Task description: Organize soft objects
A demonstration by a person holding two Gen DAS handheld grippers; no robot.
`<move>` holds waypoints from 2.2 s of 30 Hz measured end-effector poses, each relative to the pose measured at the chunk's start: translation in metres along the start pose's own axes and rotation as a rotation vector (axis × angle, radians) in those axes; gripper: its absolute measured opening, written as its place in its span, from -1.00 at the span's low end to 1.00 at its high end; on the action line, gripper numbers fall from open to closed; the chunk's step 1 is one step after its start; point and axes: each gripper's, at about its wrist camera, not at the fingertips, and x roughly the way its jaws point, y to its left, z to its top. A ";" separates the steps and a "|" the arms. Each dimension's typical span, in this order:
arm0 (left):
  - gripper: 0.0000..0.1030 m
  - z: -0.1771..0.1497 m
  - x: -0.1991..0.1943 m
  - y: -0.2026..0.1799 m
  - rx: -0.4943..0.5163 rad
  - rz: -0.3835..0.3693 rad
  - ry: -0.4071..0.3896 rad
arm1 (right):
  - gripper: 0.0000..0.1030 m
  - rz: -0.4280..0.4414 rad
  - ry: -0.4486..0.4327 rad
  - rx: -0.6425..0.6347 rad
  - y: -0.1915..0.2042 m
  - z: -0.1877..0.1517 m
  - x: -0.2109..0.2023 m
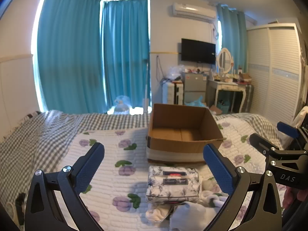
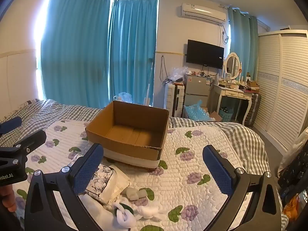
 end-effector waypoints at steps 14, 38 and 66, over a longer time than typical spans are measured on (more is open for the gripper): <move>1.00 -0.001 0.002 -0.002 0.006 0.007 0.002 | 1.00 0.002 0.003 0.002 -0.001 -0.002 0.000; 1.00 -0.001 0.002 -0.003 0.007 0.007 0.003 | 1.00 0.002 0.009 0.000 0.000 -0.003 0.001; 1.00 0.001 -0.002 -0.006 -0.008 0.000 0.002 | 1.00 0.014 0.000 -0.001 0.005 -0.005 -0.007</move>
